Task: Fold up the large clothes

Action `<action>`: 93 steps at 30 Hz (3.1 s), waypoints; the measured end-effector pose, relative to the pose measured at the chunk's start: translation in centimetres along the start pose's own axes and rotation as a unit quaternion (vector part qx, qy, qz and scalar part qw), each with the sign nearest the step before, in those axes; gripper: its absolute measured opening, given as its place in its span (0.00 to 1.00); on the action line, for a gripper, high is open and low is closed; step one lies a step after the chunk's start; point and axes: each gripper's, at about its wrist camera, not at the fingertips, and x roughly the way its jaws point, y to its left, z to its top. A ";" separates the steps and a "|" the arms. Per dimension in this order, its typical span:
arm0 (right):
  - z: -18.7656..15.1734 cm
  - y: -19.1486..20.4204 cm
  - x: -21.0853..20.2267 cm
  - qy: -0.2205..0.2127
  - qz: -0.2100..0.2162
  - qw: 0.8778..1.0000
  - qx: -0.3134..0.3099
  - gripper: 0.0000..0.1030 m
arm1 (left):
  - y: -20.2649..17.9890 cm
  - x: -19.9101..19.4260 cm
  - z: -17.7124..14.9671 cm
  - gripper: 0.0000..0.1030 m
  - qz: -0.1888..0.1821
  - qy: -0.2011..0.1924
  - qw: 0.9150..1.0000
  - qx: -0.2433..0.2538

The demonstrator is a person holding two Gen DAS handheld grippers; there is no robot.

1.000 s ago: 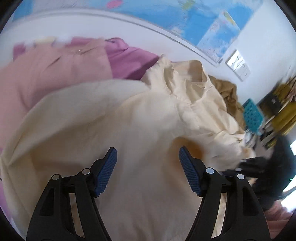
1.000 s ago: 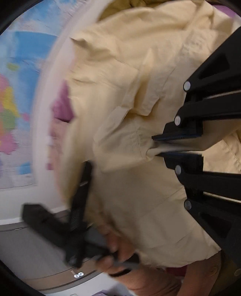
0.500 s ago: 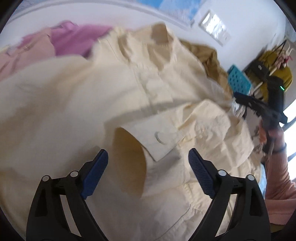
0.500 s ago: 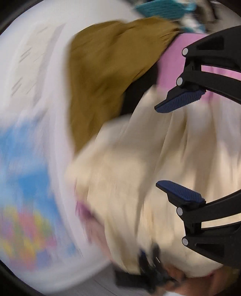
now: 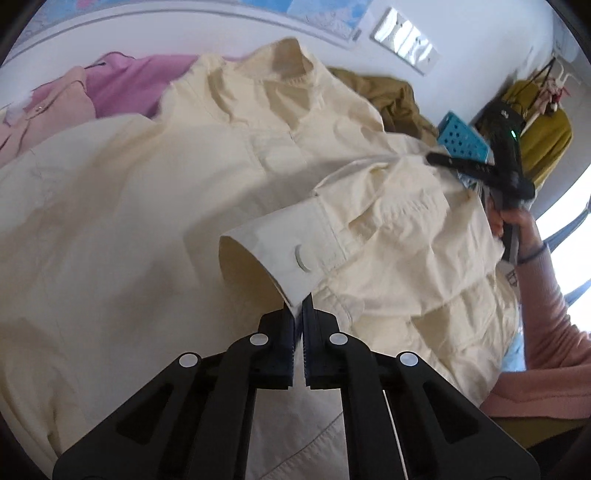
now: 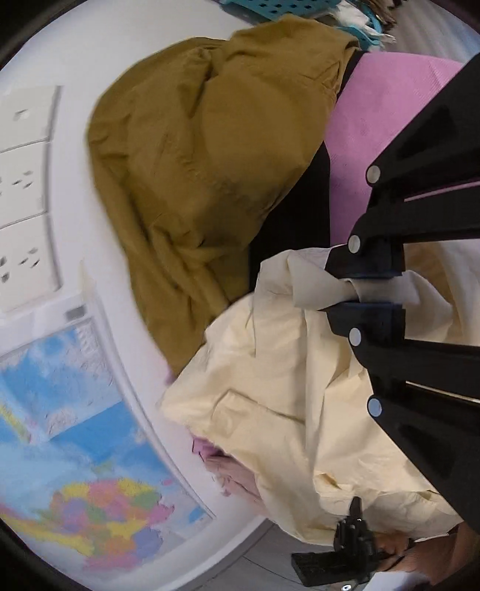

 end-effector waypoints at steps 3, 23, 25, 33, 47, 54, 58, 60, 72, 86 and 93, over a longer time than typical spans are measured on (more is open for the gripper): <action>-0.5 -0.2 2.3 0.020 -0.037 0.999 0.004 0.25 | 0.6 1.9 0.2 0.16 0.019 0.032 0.999 -0.023; -7.2 11.4 4.0 0.080 -0.025 0.980 -0.180 0.37 | 1.3 2.4 2.1 0.31 0.055 0.023 0.997 -0.054; -6.8 11.2 2.2 0.058 -0.014 0.984 -0.170 0.40 | 0.9 1.6 2.1 0.34 0.078 0.014 0.996 -0.049; -6.7 15.3 1.8 0.034 0.042 0.981 -0.186 0.46 | -2.2 1.5 2.7 0.46 0.111 -0.010 0.994 0.005; -8.8 15.8 4.5 0.064 0.040 0.980 -0.185 0.46 | -4.1 3.0 1.8 0.49 0.179 -0.011 0.982 0.060; -9.6 16.4 6.4 0.098 0.039 0.975 -0.195 0.49 | -4.0 3.0 1.3 0.54 0.190 -0.009 0.980 0.054; -9.7 16.8 6.0 0.098 0.032 0.975 -0.198 0.50 | -4.5 1.0 0.3 0.66 0.204 -0.030 0.977 0.060; -9.7 16.9 5.6 0.096 0.036 0.976 -0.194 0.54 | -4.6 0.0 -0.2 0.73 0.205 -0.040 0.976 0.060; -9.7 20.8 2.9 0.059 0.096 0.975 -0.190 0.58 | -5.1 -5.9 -3.9 0.86 0.219 -0.100 0.970 0.045; -14.4 35.2 2.9 0.135 0.346 0.885 -0.279 0.64 | 3.0 -18.6 -12.1 0.88 0.307 -0.159 0.934 -0.085; -18.1 42.5 6.6 0.207 0.359 0.849 -0.328 0.72 | 4.8 -20.4 -14.7 0.88 0.309 -0.169 0.928 -0.121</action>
